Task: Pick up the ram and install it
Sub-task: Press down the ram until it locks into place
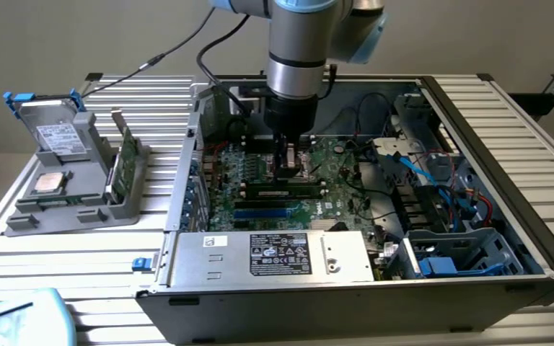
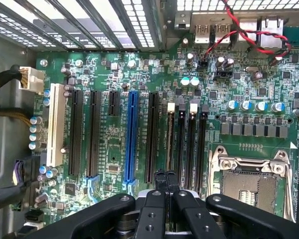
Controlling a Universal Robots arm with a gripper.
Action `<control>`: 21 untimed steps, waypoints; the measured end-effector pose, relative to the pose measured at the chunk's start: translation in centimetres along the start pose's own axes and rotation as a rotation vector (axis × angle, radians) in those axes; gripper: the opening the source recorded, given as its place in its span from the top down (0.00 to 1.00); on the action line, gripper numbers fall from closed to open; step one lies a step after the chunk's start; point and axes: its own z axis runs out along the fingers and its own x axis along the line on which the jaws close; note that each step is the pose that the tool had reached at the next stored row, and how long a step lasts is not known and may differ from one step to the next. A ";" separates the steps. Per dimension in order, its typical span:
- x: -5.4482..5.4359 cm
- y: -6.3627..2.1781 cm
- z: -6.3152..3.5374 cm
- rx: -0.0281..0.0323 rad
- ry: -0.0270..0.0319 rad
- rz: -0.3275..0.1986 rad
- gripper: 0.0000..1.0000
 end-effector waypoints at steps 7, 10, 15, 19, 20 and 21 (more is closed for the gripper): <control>-0.1 -0.01 0.50 -0.0005 0.0007 0.000 0.89; 0.0 -0.18 -0.43 -0.0010 -0.0004 0.000 0.89; 0.2 -1.14 -1.59 -0.0048 0.0000 -0.003 0.89; 0.3 -1.86 -1.83 -0.0066 -0.0001 -0.006 0.89; 0.3 -1.86 -1.83 -0.0067 0.0000 -0.006 0.89; 0.3 -1.86 -1.83 -0.0068 0.0001 -0.006 0.89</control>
